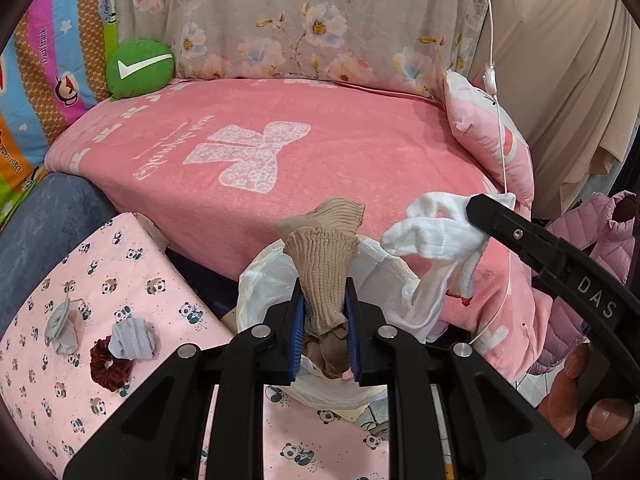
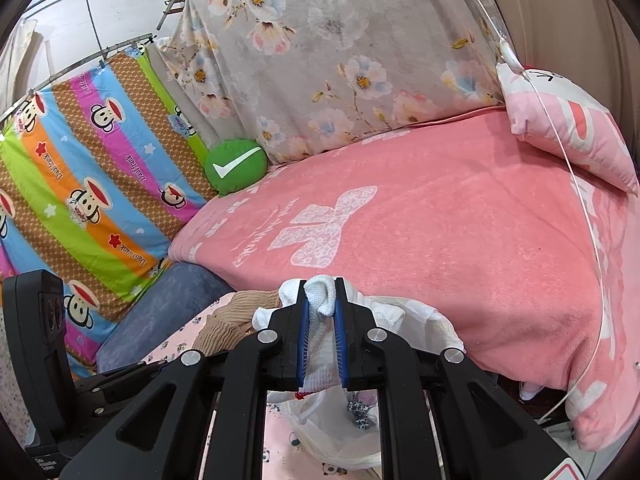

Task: Collect trash
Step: 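Carry the stocking and glove over the wastebasket and open both grippers, then move both grippers back over the dark red scrunchie and grey sock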

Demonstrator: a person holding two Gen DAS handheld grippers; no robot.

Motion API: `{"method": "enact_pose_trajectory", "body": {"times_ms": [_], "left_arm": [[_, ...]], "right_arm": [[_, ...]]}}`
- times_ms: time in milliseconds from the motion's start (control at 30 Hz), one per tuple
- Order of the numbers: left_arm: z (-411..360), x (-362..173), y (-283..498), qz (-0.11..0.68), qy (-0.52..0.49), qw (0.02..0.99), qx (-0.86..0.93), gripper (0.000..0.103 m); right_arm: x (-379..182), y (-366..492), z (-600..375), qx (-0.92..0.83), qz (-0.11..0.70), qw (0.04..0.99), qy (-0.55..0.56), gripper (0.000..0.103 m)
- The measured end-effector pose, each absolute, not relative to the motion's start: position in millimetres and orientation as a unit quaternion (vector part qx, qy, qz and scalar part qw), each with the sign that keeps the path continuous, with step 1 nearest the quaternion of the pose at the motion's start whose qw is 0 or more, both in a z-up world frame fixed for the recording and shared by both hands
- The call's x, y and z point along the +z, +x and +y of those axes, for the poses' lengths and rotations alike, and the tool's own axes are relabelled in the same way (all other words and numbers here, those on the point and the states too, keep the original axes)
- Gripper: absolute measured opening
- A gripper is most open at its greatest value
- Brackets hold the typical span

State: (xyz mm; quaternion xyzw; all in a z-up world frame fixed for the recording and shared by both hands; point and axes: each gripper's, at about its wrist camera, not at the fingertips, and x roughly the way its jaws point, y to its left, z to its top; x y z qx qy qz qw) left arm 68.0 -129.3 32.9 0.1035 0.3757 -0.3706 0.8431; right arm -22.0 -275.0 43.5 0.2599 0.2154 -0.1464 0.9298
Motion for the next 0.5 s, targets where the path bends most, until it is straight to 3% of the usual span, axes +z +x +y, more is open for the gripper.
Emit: {"method": "enact_pose_trajectory", "body": {"times_ms": [133,167,233,500], "left_arm": [[-127,34,69,0.365,0.095,0.858,-0.35,0.063],[-126,35,68,0.36,0.094,0.861,-0.346,0.067],[-126,36,69,0.358,0.097,0.863,-0.343,0.068],[-117,35,76,0.363,0.088,0.866,-0.333,0.068]], "right_arm": [[42,-20,-277,-0.151,0.221,0.927,0.265,0.023],[42,-20,-275,-0.153,0.219,0.927,0.265,0.025],[42,-20,-274,-0.154,0.218,0.927,0.263,0.032],[43,-18,-270,-0.15,0.218,0.929,0.258,0.035]]}}
